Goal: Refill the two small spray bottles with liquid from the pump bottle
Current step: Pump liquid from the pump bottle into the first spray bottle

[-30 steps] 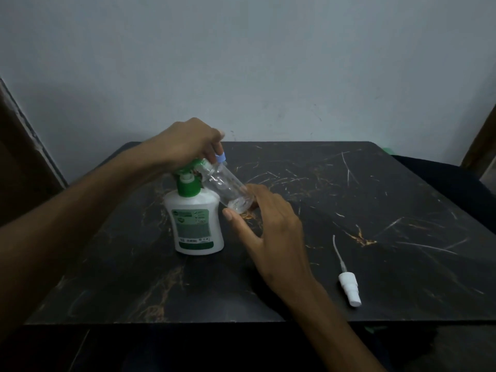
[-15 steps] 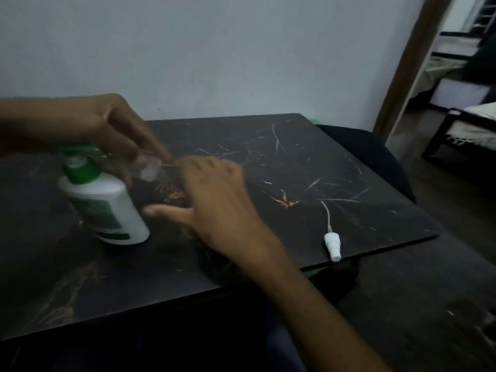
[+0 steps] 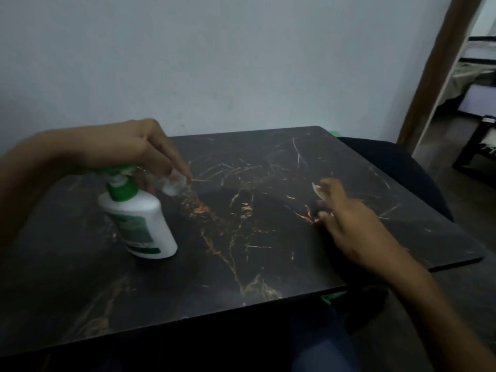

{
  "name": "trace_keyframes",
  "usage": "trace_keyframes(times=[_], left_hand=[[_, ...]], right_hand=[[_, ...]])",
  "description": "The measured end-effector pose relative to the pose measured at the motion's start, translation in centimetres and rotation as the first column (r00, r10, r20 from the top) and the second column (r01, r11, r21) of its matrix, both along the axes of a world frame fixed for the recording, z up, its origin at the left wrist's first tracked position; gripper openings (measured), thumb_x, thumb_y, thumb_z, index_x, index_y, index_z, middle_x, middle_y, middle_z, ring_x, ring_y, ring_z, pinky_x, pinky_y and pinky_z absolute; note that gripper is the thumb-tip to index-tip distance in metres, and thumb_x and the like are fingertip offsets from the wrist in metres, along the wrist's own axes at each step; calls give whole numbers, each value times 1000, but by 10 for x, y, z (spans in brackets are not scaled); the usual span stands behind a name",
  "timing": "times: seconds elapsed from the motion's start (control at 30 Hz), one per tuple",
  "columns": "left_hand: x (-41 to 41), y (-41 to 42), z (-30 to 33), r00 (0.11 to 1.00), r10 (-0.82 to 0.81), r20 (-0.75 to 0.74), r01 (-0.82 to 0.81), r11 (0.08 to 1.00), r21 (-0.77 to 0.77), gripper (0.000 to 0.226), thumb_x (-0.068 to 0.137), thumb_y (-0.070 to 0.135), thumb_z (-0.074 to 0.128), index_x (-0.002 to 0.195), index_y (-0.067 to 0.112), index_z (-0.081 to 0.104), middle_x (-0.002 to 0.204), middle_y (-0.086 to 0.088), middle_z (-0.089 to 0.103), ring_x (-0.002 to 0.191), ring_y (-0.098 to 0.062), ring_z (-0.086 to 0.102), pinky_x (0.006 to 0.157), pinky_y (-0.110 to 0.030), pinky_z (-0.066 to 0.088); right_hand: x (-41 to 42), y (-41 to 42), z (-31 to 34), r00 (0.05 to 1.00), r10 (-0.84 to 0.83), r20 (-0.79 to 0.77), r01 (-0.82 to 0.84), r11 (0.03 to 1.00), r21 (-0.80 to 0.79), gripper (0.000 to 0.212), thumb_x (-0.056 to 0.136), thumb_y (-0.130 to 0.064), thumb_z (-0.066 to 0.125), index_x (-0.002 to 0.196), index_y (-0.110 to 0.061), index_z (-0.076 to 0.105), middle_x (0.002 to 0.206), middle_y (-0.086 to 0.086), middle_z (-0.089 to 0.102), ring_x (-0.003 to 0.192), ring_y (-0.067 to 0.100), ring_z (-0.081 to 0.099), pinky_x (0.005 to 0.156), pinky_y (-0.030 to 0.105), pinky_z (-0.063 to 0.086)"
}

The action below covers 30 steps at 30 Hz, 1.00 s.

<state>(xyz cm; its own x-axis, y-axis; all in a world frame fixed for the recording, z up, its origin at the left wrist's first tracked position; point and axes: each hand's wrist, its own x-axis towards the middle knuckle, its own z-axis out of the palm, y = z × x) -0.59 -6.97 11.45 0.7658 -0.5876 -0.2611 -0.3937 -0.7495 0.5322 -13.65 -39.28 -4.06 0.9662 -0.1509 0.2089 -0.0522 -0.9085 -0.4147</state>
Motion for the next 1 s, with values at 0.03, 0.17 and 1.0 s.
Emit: trace_keyframes(times=[0.03, 0.17, 1.0], left_hand=[[1, 3, 1, 999, -17, 46, 17, 1000, -3, 22, 82, 11, 78, 101, 18, 87, 96, -9, 83, 78, -32, 79, 77, -49, 63], [6, 5, -5, 987, 16, 160, -11, 999, -32, 31, 91, -5, 64, 96, 15, 87, 89, -1, 83, 74, -20, 78, 68, -40, 62], [21, 11, -18, 963, 238, 128, -198, 943, -266, 24, 91, -1, 61, 95, 2, 84, 93, -17, 80, 50, -12, 70, 47, -26, 56]], right_hand=[[24, 4, 9, 998, 67, 17, -67, 998, -3, 40, 105, -22, 52, 141, -24, 34, 113, 6, 66, 97, 22, 65, 84, 40, 54], [123, 29, 19, 954, 289, 81, -287, 957, -37, 15, 105, -24, 54, 118, -19, 57, 105, 0, 68, 93, 17, 65, 84, 45, 57], [267, 134, -14, 910, 368, 194, -398, 904, 154, 12, 89, -19, 77, 101, -14, 78, 100, -1, 74, 89, 10, 66, 67, 8, 40]])
